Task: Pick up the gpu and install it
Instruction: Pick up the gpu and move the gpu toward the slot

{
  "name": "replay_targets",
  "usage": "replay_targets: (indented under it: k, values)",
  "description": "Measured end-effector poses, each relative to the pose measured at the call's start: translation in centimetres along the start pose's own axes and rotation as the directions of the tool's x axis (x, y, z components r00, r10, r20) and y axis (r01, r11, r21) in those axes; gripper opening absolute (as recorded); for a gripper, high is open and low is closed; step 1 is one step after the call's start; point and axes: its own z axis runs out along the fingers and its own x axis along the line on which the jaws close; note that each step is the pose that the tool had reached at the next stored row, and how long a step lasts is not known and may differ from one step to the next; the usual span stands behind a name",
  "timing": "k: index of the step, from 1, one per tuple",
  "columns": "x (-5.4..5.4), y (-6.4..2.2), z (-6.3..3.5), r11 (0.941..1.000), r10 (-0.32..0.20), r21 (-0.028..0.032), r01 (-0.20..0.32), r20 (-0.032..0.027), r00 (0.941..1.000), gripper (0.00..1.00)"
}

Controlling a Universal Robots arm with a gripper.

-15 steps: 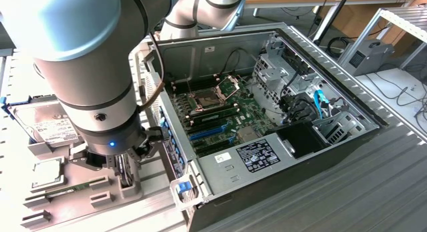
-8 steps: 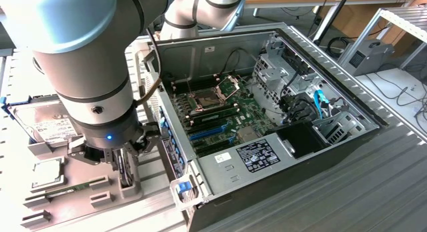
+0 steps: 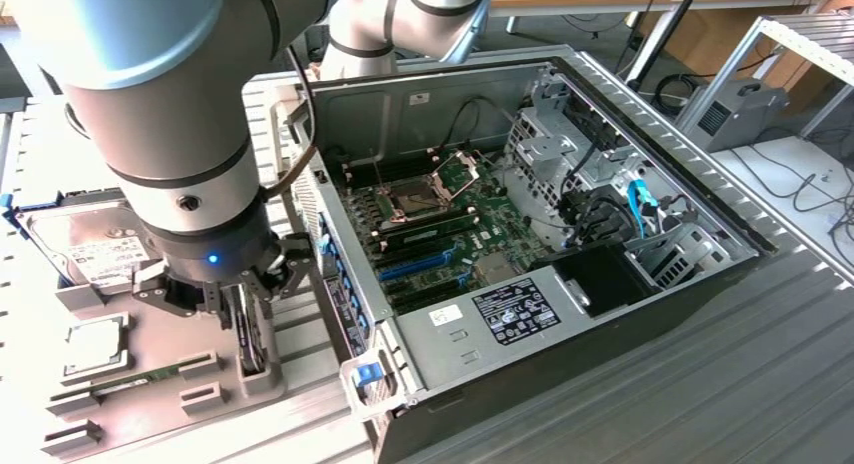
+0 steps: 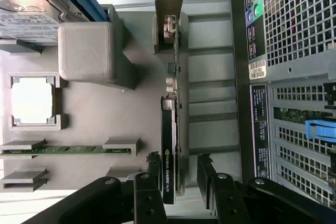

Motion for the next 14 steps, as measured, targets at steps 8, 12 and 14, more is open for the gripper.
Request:
replay_targets:
  k: [8,12,14]
  values:
    - [0.4,1.66,0.41,1.0000,0.000,0.0001,0.000,0.0000,1.0000,0.42]
    - [0.6,2.48,0.68,1.0000,0.000,0.0000,0.000,0.0000,1.0000,0.42]
    - [0.6,2.72,0.87,1.0000,0.000,0.0000,0.000,0.0001,1.0000,0.42]
